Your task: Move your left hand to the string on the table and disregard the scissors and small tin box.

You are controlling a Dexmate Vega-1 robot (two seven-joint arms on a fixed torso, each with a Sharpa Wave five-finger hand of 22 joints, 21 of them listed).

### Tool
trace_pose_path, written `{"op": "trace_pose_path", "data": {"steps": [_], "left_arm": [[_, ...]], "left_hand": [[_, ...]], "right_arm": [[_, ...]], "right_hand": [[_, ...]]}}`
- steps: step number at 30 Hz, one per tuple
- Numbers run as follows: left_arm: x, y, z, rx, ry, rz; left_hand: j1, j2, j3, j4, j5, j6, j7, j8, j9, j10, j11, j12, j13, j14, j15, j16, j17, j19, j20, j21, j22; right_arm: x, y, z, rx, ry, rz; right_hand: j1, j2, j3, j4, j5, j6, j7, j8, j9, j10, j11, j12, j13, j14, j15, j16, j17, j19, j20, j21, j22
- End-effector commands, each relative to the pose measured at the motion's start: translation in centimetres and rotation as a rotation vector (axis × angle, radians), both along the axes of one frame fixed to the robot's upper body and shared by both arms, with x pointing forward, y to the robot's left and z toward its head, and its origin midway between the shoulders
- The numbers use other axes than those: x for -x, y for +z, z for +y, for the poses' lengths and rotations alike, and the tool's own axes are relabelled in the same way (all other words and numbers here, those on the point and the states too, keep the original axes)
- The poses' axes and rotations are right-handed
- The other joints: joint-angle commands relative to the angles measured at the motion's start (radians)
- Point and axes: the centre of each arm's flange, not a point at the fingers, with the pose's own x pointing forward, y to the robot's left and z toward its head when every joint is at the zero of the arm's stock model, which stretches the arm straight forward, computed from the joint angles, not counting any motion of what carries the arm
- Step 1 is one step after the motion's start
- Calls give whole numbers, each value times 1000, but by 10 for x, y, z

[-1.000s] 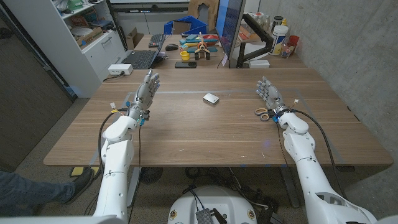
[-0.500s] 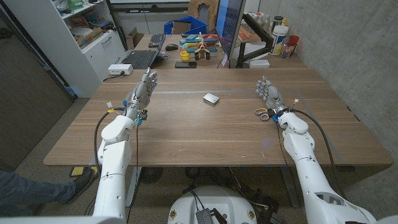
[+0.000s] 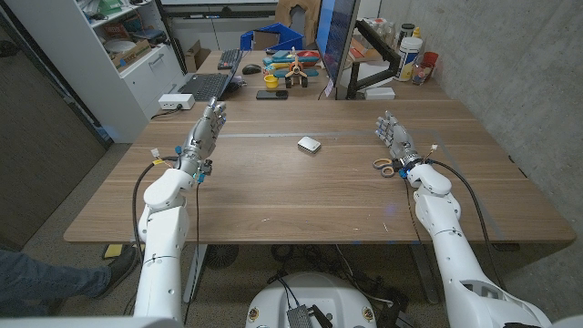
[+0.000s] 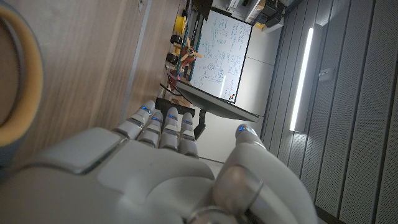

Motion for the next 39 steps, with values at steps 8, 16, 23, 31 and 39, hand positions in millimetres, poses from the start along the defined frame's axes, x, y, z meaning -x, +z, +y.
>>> {"op": "trace_pose_path", "data": {"steps": [8,16,23,31,39], "left_arm": [[9,5,7,-12,23,-17],[15,3,9,-11,28,-18],[19,1,13,-9,35,-21],[27,-2,15,-10,41,-25],[34,-7,17,-10,54,-29]], "left_hand": [[16,2,-4,-4,10,11,1,4,4,6,-2,7,1,7,1,5,2,-5,7,4,3],[18,3,-5,-5,11,16,1,6,4,7,-2,7,1,9,0,5,2,-5,7,4,3],[20,3,-5,-6,11,16,1,5,4,7,0,7,1,10,1,5,2,-5,8,4,3],[23,4,-6,-7,12,19,2,6,4,11,-3,8,1,12,1,5,2,-5,8,5,3],[25,5,-7,-8,12,21,2,6,4,11,0,8,1,13,0,5,2,-5,11,5,3]], "right_arm": [[-1,3,-1,-7,-1,-9],[-1,4,-2,-5,-3,-8],[-2,5,-2,-13,-7,-12],[-3,7,-1,-13,-2,-17],[-4,7,0,-9,6,-15]], "right_hand": [[2,8,1,-6,1,13,-2,6,5,13,4,6,2,7,-2,5,4,10,-11,-5,3],[2,9,1,-7,1,15,-4,5,5,13,4,5,2,7,-2,5,4,10,-11,-7,3],[2,10,1,-8,1,17,-5,6,5,16,4,6,2,10,-4,5,4,13,-11,-8,3],[3,12,1,-9,1,22,-5,6,5,18,1,6,2,12,-7,5,4,14,-13,-10,3],[3,12,1,-10,1,23,-6,6,5,20,2,6,2,13,-6,5,4,15,-13,-12,3]]}}
